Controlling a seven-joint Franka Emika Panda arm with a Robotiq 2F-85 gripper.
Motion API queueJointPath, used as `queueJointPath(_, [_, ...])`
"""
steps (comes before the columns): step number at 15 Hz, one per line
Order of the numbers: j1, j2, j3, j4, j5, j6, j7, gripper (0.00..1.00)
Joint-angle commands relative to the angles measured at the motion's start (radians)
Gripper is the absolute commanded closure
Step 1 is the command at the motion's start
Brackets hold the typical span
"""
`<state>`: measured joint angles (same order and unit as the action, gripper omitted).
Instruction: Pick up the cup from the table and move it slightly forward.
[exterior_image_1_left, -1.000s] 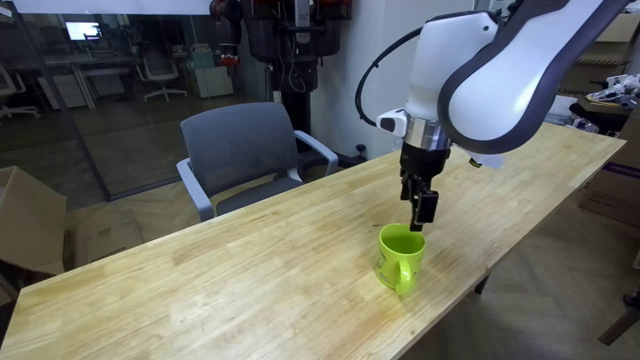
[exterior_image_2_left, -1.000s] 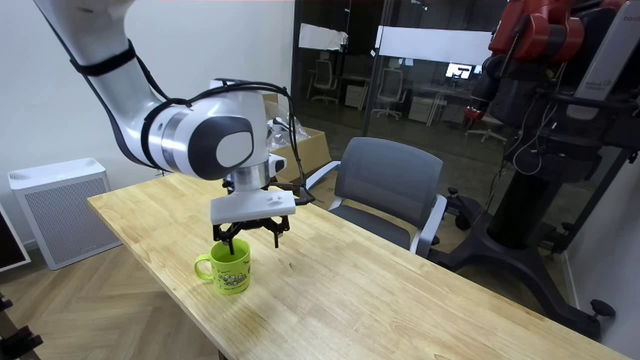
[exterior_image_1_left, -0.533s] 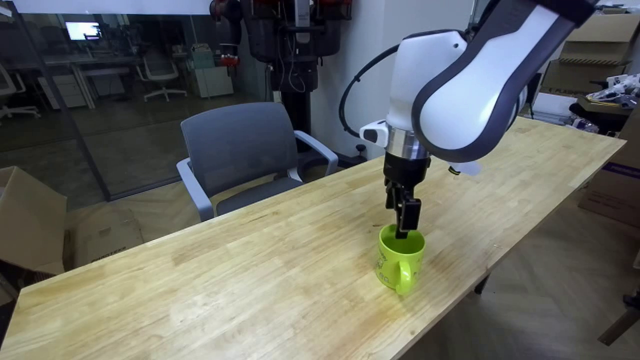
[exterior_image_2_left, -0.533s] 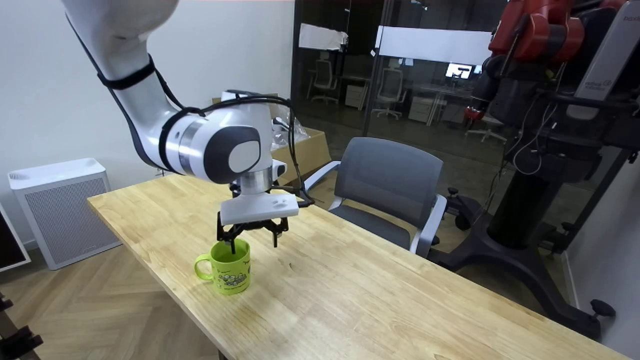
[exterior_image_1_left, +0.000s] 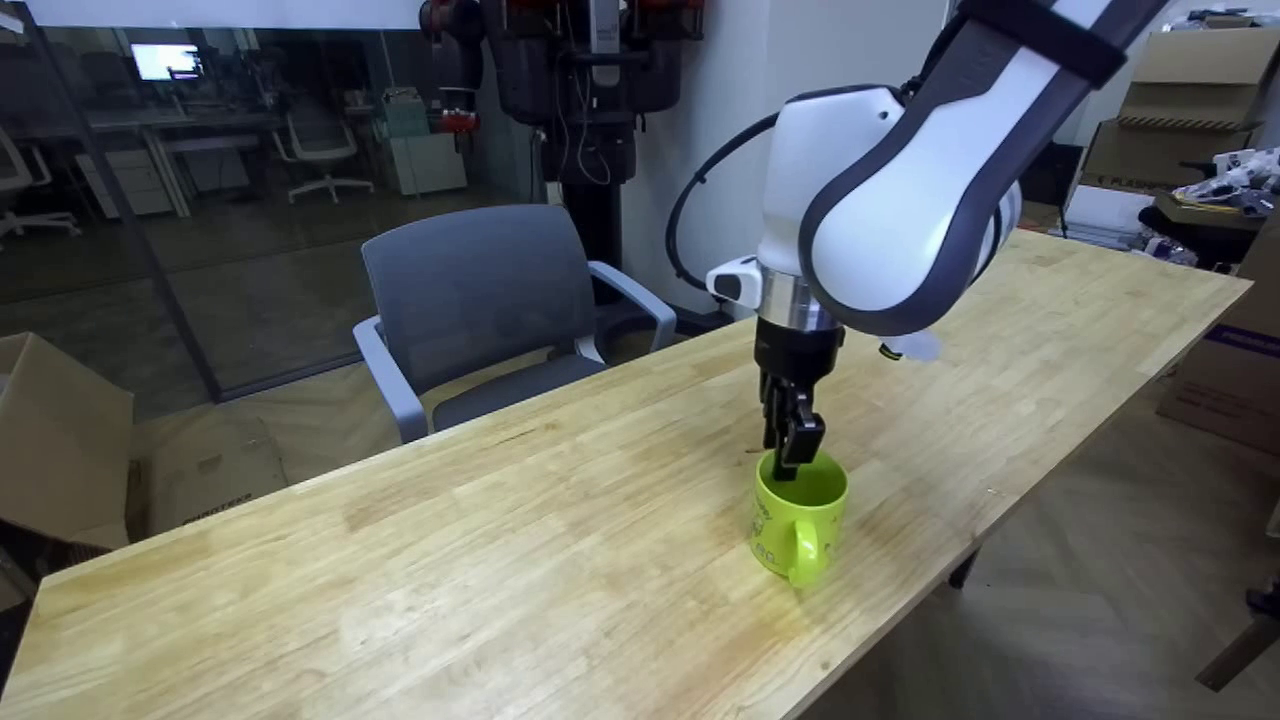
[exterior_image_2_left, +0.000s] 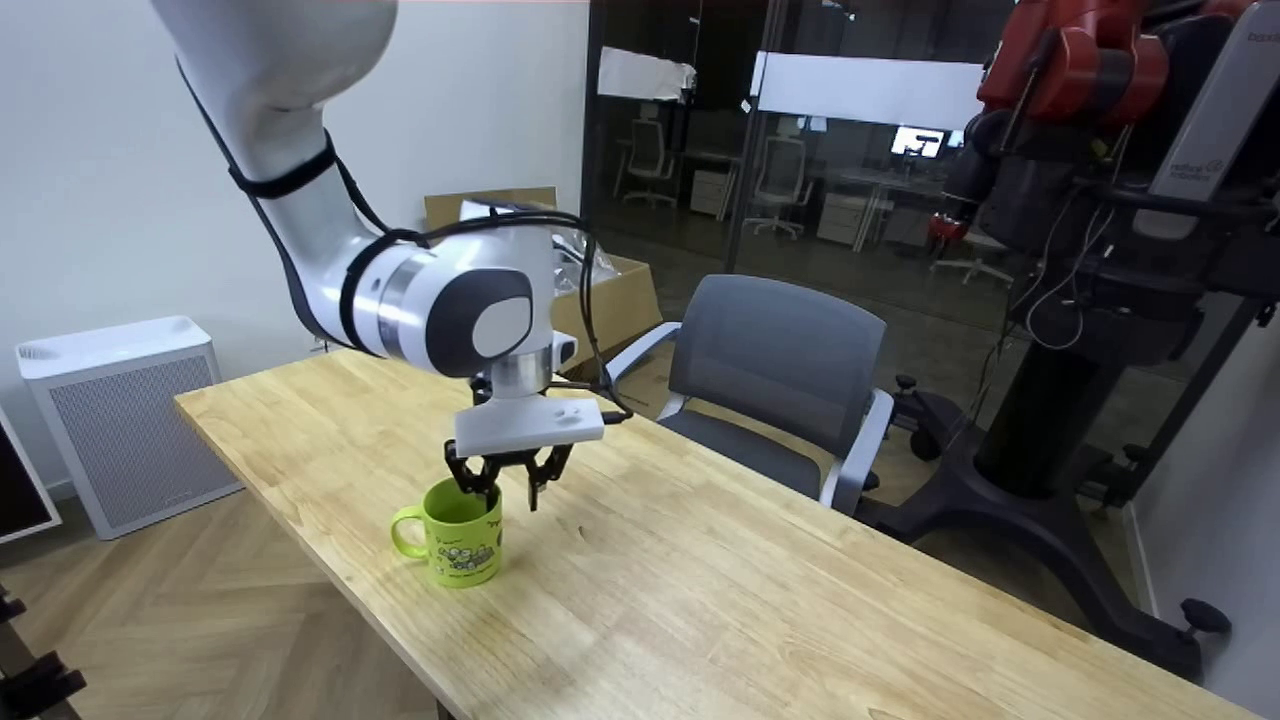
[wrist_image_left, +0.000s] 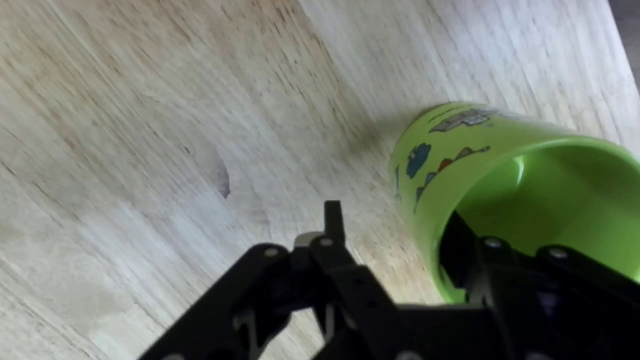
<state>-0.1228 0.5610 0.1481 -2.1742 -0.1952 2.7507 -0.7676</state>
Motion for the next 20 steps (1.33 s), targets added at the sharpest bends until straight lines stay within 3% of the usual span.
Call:
queueJointPath(1, [-0.003, 0.017, 0.007, 0.036, 0.005, -0.025, -0.014, 0.81])
queueJointPath(3, [0.003, 0.017, 0.005, 0.038, 0.002, -0.03, -0.011, 0.95])
queueJointPath(5, [0.006, 0.018, 0.004, 0.04, 0.001, -0.034, -0.01, 1.0])
queueJointPath(9, [0.021, 0.017, -0.009, 0.044, -0.007, -0.043, 0.009, 0.98])
queueJointPath(10, [0.008, 0.01, 0.001, 0.016, 0.0, -0.021, -0.003, 0.9])
queueJointPath(14, [0.011, 0.01, -0.001, 0.018, -0.001, -0.023, -0.002, 0.9])
queueJointPath(15, [0.011, 0.01, -0.001, 0.018, -0.001, -0.023, -0.002, 0.98])
queueJointPath(16, [0.006, 0.01, 0.002, 0.021, 0.009, -0.025, 0.001, 0.98])
queueJointPath(20, [-0.048, 0.008, 0.012, 0.039, 0.093, -0.018, 0.015, 0.98])
